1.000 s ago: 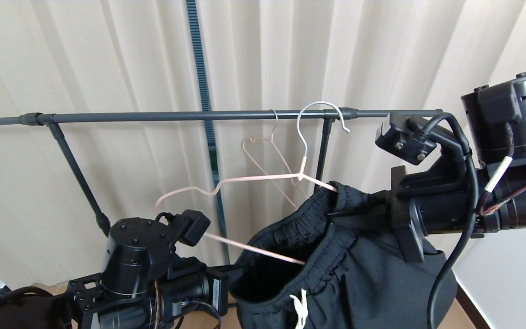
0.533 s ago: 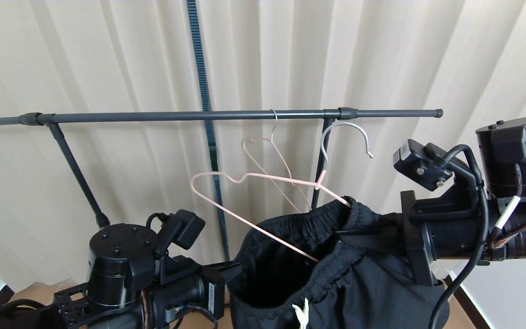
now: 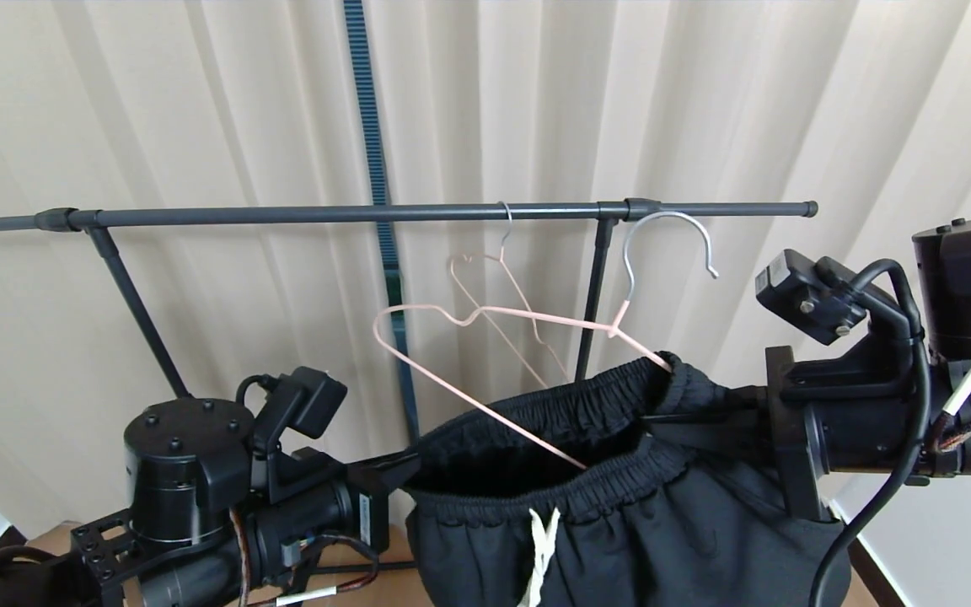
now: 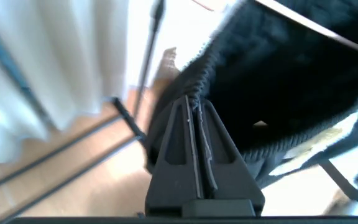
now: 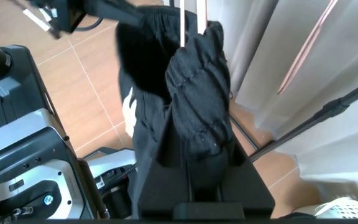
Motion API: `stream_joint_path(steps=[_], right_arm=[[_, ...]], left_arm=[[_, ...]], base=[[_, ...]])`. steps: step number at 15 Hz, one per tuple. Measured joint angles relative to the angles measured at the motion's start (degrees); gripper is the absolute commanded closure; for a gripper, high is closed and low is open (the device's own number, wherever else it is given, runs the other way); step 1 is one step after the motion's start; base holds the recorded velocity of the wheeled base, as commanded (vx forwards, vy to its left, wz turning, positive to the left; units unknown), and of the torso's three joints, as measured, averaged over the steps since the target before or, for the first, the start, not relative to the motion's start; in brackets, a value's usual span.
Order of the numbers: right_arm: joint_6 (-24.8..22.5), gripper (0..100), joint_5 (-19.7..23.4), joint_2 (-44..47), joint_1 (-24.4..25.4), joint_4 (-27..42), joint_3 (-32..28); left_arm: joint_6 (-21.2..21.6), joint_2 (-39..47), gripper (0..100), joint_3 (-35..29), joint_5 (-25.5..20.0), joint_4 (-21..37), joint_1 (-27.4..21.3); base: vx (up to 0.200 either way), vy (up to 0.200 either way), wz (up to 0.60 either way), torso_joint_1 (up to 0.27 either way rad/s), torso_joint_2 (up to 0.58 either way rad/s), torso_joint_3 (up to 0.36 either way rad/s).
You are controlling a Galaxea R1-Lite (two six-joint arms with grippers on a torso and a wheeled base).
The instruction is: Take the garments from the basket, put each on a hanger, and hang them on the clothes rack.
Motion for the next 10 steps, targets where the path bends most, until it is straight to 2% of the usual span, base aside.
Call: stream_joint_path(steps=[3,10], right_arm=[[-0.3,100,0.0,-0.3,-0.4,0.2,0.3],[-10.5,100,-0.1,-0.5,-0.6,0.2,4.0]], left_arm=[[1.3,0.0,100,-0.6,-0.1,-0.5,3.7],[1.4,0.6,100,-2.6,-0.3,-0.4,8.6]], base=[[0.0,0.0,0.0,0.0,0.0,0.0],[0.0,0.0,0.0,0.0,0.0,0.0]])
